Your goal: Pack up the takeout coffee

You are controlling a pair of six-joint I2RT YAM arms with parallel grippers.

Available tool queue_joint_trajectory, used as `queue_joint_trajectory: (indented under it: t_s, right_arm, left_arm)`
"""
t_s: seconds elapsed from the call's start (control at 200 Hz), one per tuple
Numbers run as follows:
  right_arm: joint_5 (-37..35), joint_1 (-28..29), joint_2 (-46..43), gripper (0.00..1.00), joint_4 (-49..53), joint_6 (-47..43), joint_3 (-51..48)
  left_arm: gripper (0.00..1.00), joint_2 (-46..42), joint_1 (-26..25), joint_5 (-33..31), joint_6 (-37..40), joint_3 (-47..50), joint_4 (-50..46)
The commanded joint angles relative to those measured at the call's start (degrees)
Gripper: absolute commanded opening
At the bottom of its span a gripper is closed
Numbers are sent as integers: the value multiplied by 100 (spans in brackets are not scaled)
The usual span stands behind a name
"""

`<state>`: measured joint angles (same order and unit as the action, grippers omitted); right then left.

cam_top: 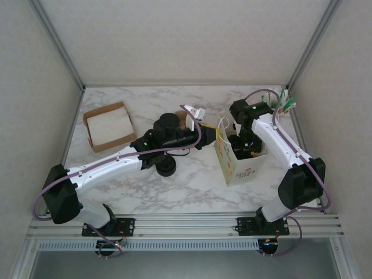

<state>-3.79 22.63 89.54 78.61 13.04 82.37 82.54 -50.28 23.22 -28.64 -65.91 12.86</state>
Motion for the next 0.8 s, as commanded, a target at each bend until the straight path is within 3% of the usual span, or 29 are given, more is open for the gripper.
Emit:
queue_joint_trajectory:
  t_s: [0.0,0.796]
  right_arm:
    - [8,-48,38,68,120,-21,7]
    - [10,-40,64,68,67,-29,20]
  left_arm:
    - [22,-115,-42,-55,69,-1,169]
    - [22,-129,-42,-88,91,-1,135]
